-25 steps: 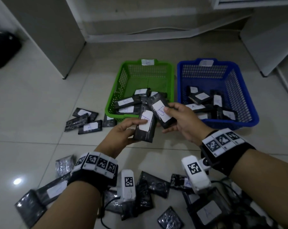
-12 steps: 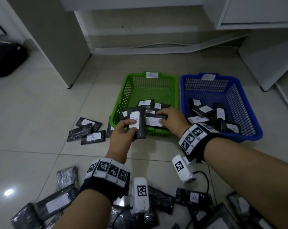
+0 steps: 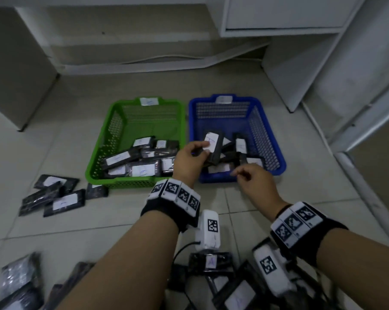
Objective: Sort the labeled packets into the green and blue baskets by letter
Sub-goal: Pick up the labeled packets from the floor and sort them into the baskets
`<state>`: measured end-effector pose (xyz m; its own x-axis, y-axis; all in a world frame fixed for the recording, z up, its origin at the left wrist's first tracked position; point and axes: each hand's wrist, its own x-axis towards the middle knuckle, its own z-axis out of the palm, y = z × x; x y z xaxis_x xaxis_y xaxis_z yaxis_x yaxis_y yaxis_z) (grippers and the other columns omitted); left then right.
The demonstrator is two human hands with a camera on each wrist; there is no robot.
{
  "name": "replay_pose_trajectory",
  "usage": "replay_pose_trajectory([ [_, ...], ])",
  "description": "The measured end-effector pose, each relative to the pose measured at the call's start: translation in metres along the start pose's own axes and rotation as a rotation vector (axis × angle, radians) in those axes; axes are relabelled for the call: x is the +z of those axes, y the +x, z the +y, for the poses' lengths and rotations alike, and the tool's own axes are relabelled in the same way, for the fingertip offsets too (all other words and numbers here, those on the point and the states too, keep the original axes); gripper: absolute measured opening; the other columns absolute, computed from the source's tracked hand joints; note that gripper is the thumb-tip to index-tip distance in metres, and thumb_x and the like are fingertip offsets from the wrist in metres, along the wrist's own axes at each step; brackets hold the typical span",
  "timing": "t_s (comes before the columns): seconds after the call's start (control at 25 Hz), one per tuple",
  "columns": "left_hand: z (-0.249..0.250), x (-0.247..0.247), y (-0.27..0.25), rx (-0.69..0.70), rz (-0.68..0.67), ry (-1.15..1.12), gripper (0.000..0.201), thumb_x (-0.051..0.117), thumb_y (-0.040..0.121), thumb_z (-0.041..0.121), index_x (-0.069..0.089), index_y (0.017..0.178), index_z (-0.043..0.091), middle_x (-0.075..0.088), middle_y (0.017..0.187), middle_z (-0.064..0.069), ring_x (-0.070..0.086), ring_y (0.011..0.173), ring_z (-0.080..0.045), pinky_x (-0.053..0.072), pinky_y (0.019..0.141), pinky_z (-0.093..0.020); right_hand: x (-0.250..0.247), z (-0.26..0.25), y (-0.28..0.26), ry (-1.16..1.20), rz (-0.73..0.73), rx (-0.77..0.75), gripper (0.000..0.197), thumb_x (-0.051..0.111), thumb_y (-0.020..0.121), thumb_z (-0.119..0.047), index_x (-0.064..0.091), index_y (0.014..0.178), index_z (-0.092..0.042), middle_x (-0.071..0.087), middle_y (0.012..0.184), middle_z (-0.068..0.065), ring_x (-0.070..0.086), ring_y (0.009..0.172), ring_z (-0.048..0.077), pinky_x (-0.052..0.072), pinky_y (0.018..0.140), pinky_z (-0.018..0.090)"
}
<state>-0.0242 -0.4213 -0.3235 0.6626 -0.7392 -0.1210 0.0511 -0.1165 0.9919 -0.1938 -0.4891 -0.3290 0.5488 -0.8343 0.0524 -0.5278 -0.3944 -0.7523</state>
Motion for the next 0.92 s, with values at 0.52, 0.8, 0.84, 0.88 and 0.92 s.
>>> replay_pose_trajectory([
  [0.52,-0.021,0.054,0.021,0.271,-0.117,0.613,0.031,0.056,0.087,0.005,0.067,0.114,0.017,0.054,0.121,-0.006,0.054,0.109,-0.016,0.04,0.096,-0.019,-0.026,0.055,-0.036,-0.052,-0.188,-0.106,0.028,0.052,0.085,0.005,0.07,0.102,-0.007,0.052,0.097,0.002,0.051,0.088,0.01,0.033,0.076,0.007],
  [0.8,-0.067,-0.018,-0.1,-0.027,-0.585,0.684,0.02,0.08,0.071,0.025,0.067,0.085,0.031,0.068,0.089,0.005,0.061,0.077,-0.003,0.049,0.075,-0.021,0.0,0.058,-0.075,-0.632,-0.674,0.079,0.036,0.066,0.079,-0.022,0.057,0.113,-0.026,0.042,0.118,0.008,0.042,0.108,0.032,0.042,0.084,0.035],
  [0.84,-0.071,-0.023,-0.107,-0.126,-0.704,0.711,0.03,0.084,0.065,0.03,0.067,0.09,0.031,0.067,0.093,0.005,0.062,0.083,-0.005,0.05,0.08,-0.022,-0.005,0.059,-0.077,-0.68,-0.691,0.111,0.042,0.068,0.078,-0.024,0.052,0.116,-0.025,0.038,0.12,0.009,0.04,0.108,0.031,0.043,0.083,0.036],
  [0.88,-0.074,-0.028,-0.112,-0.166,-0.799,0.775,0.04,0.086,0.061,0.034,0.067,0.096,0.03,0.065,0.098,0.005,0.061,0.089,-0.007,0.05,0.083,-0.023,-0.01,0.059,-0.08,-0.71,-0.711,0.136,0.047,0.07,0.077,-0.027,0.048,0.118,-0.023,0.036,0.12,0.011,0.04,0.107,0.031,0.045,0.083,0.037],
  [0.92,-0.075,-0.03,-0.116,-0.166,-0.855,0.851,0.047,0.087,0.059,0.036,0.066,0.1,0.027,0.063,0.1,0.005,0.059,0.092,-0.009,0.049,0.084,-0.024,-0.012,0.061,-0.083,-0.726,-0.725,0.158,0.051,0.072,0.076,-0.029,0.046,0.119,-0.021,0.035,0.12,0.012,0.042,0.103,0.031,0.047,0.083,0.039],
])
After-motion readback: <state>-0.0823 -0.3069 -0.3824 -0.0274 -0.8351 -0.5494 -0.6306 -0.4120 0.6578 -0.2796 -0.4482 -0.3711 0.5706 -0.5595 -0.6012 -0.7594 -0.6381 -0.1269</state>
